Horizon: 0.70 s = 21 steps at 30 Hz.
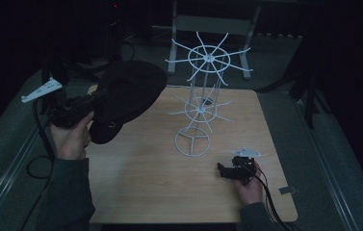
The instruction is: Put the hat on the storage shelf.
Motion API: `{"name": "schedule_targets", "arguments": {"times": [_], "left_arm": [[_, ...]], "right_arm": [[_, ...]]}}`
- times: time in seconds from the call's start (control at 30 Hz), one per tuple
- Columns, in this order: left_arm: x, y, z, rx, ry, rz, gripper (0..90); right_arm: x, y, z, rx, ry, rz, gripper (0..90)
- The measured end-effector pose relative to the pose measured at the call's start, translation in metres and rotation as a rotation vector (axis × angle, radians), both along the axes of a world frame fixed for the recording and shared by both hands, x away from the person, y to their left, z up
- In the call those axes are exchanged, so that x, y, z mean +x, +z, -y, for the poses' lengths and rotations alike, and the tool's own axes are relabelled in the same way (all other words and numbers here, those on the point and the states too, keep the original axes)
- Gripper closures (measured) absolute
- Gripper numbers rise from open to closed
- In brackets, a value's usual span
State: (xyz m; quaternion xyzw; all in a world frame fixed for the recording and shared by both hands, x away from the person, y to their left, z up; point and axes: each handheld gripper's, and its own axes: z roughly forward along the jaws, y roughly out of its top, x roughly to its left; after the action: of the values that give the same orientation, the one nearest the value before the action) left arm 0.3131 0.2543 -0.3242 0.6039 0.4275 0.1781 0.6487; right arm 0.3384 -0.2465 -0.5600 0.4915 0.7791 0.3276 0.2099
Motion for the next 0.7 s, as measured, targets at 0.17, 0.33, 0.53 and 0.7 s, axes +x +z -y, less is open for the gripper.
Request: {"name": "schedule_targets", "arguments": {"times": [0.17,0.33,0.53,0.7], "left_arm": [[0.0007,0.0026,0.0006,-0.015,-0.002,0.013,85.1],[0.0019,0.0026,-0.0005,-0.039,-0.006,0.013,85.1],[0.0012,0.0047,-0.0005,-0.055,-0.013,0.019,85.1],[-0.0005,0.0088,-0.0003,-0.069,-0.023,0.031,85.1]], "right_arm": [[0.0,0.0,0.0,0.0,0.0,0.0,11.4],[0.0,0.0,0.0,0.0,0.0,0.0,11.4],[0.0,0.0,0.0,0.0,0.0,0.0,11.4],[0.0,0.0,0.0,0.0,0.0,0.0,11.4]]}}
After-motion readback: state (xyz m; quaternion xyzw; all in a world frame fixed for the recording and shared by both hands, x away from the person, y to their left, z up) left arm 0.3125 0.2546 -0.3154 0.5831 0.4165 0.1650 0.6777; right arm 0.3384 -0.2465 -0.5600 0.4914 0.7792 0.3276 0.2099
